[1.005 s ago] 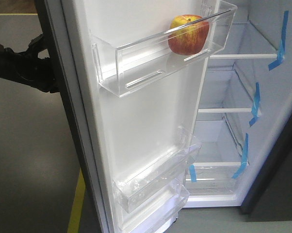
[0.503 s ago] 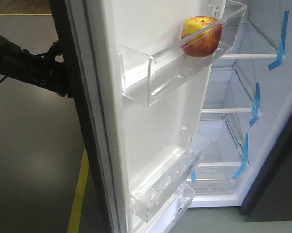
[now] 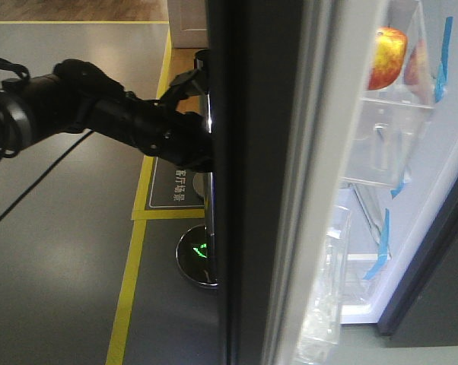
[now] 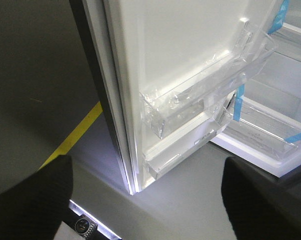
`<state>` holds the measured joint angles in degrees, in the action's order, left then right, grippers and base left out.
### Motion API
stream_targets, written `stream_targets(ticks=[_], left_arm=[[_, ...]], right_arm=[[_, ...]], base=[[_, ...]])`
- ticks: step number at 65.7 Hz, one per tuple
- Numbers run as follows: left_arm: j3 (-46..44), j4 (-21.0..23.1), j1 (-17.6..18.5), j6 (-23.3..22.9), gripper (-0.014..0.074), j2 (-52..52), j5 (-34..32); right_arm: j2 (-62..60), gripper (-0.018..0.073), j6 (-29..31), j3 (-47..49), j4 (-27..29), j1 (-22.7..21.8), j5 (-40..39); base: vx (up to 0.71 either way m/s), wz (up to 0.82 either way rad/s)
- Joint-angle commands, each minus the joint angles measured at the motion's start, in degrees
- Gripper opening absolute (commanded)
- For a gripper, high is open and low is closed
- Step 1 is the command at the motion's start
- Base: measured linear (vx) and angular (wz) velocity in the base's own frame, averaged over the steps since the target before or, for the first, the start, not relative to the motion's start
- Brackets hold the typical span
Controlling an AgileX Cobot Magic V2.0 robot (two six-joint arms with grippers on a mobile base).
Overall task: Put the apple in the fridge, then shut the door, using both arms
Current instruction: 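Push the fridge door shut with the left gripper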
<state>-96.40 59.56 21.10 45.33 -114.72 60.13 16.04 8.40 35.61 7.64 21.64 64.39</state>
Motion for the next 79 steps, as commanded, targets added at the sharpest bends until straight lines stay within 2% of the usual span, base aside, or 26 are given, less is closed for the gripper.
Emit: stream_targets(ticks=[1,28,44,61,79], left_arm=[[-1.6,5.7,2.7,1.5,-0.0006,3.2,-3.1],[-1.6,11.6,13.5,8.3,-0.0006,3.2,-17.6],[-1.6,11.8,18.9,8.4,-0.0006,3.2,-27.5],[-1.6,11.5,19.5,8.4,-0.0006,3.2,-28.0],[-1.6,5.8,19.5,7.7,-0.0006,3.8,-25.9]], right_arm=[[0.6,0.0592,0.1,1.3,0.2,0.0,-3.3],[0.6,0.0592,0.1,1.3,0.2,0.0,-3.3],[0.6,0.0592,0.1,1.3,0.2,0.0,-3.3],[0.6,0.0592,0.1,1.3,0.2,0.0,-3.3],[0.6,0.0592,0.1,1.3,0.2,0.0,-3.2]], base=[[0.00,0.00],[0.00,0.00],[0.00,0.00],[0.00,0.00],[0.00,0.00]])
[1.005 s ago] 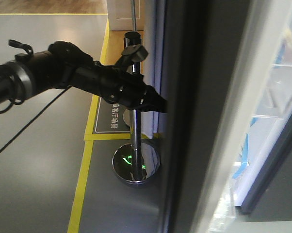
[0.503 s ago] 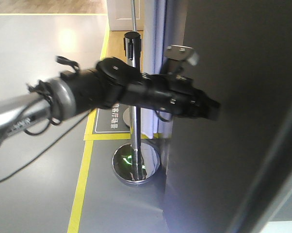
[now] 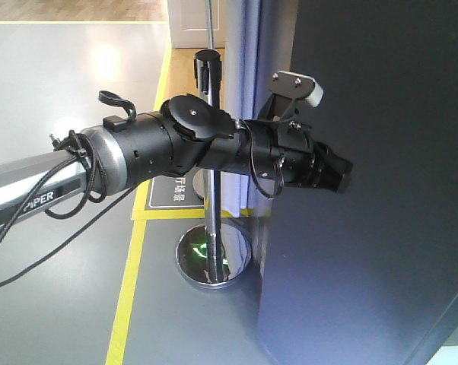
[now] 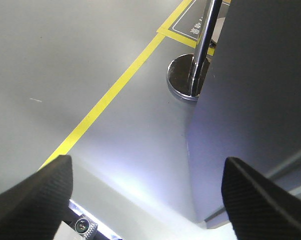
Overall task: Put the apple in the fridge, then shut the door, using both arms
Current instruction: 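Push the fridge door shut with the left gripper, then pull the left gripper back from the closed fridge door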
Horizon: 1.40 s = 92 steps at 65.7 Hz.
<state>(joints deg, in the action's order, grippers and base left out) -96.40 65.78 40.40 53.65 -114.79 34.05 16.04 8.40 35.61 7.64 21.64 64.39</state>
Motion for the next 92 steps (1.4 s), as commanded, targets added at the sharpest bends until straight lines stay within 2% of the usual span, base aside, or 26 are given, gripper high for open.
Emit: stream_targets(ticks=[1,8,14,20,23,30,35,39,52,65,79,92], left_arm=[[-1.6,-1.0,0.2,-1.0,-0.0006,4.0,0.3],[-1.6,-5.6,0.2,-4.8,-0.0006,5.4,0.3],[-1.6,-13.3,0.1,-10.5,-0.0006,7.4,0.9],[-1.6,-24.7,0.0,-19.5,-0.0006,10.2,3.0],[-1.5,-32.6,0.0,-24.8,-0.0006,11.9,4.8],[-1.5,-45.1,0.0,-35.0,-0.0006,15.3,8.9],[-0.6,-51.1,0.0,-39.9,-0.0006,18.1,10.4],[1.7,-53.6,0.0,-41.1,-0.0006,20.5,9.0],[16.5,-55.1,-0.2,-41.2,-0.0006,31.3,1.3],[28.5,-55.1,-5.4,-42.6,-0.0006,40.4,-6.9],[37.0,-55.0,-10.3,-42.6,-0.0006,46.3,-8.2],[41.9,-55.0,-10.7,-42.5,-0.0006,49.0,-8.2]], right_arm=[[0.6,0.0592,0.1,1.3,0.2,0.0,-3.3],[0.6,0.0592,0.1,1.3,0.2,0.0,-3.3],[0.6,0.0592,0.1,1.3,0.2,0.0,-3.3],[0.6,0.0592,0.1,1.3,0.2,0.0,-3.3],[0.6,0.0592,0.1,1.3,0.2,0.0,-3.3],[0.6,0.0592,0.1,1.3,0.2,0.0,-3.3],[0.6,0.0592,0.1,1.3,0.2,0.0,-3.3],[0.6,0.0592,0.1,1.3,0.3,0.0,-3.3],[0.6,0.0592,0.1,1.3,1.6,0.0,-3.3],[0.6,0.0592,0.1,1.3,3.3,0.0,-3.8],[0.6,0.0592,0.1,1.3,2.8,0.0,-4.4],[0.6,0.0569,0.1,1.3,1.9,0.0,-6.5]], base=[[0.00,0.00],[0.00,0.00],[0.00,0.00],[0.00,0.00],[0.00,0.00],[0.00,0.00],[0.00,0.00],[0.00,0.00],[0.00,0.00],[0.00,0.00],[0.00,0.00],[0.00,0.00]])
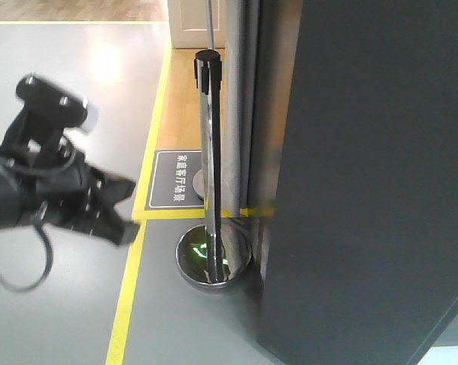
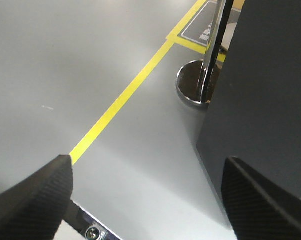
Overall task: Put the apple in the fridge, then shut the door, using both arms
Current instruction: 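Pull the left gripper back from the closed fridge door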
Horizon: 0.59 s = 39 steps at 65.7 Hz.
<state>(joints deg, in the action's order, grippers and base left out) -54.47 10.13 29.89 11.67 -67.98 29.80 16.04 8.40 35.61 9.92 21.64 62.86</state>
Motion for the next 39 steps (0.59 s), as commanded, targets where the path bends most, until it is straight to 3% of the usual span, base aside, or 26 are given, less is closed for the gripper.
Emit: stream_targets(ticks=[1,13,30,39], left_arm=[[0.3,0.6,-0.2,-0.5,-0.0006,2.2,-3.9],[0.6,0.6,-0.2,-0.5,-0.0006,2.2,-3.2],[0.6,0.6,-0.2,-0.5,-0.0006,2.2,-2.5],[0.6,0.6,-0.2,-0.5,-0.0006,2.2,-2.1]], right_arm=[[0.6,0.0559,0.1,1.3,-0.6,0.0,-5.2],[0.6,0.0386,0.1,1.3,-3.3,0.0,-8.3],[0.6,-0.0008,0.1,1.3,-5.6,0.0,-11.5],[0.8,-0.0009,0.1,1.3,-5.5,0.0,-13.0]], base=[[0.00,0.00],[0.00,0.00],[0.00,0.00],[0.00,0.00]])
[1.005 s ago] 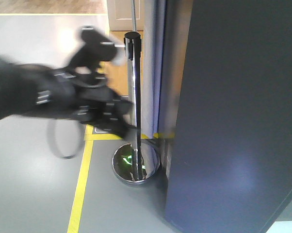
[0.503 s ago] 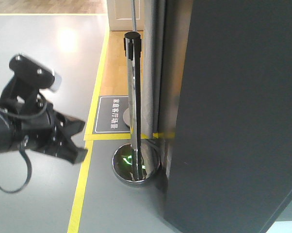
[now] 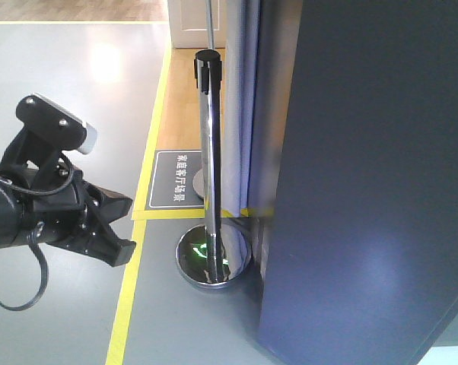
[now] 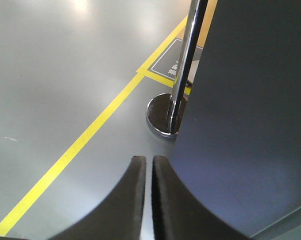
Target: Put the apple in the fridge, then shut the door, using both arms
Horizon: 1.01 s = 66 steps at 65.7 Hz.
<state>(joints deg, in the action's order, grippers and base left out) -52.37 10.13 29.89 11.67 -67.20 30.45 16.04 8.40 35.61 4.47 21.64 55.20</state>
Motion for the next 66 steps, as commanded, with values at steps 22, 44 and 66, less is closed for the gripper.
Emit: stream_targets(ticks=[22,44,66], left_arm=[[-1.5,0.7,-0.2,-0.5,-0.0006,1.4,-2.8],[-1.5,0.7,-0.2,-0.5,-0.0006,1.4,-2.8],[-1.5,0.7,-0.2,-0.5,-0.0006,1.4,-2.8]], right_arm=[[13.1,-0.0009,-3.5,1.3,0.0,0.0,-15.9],[29.0,-0.0003,-12.0,1.6,-10.4,-5.1,-25.1],[36.2,-0.0002,-9.5,6.8,-9.1,-20.0,-30.8]], base=[[0.00,0.00],[0.00,0.00],[0.00,0.00]])
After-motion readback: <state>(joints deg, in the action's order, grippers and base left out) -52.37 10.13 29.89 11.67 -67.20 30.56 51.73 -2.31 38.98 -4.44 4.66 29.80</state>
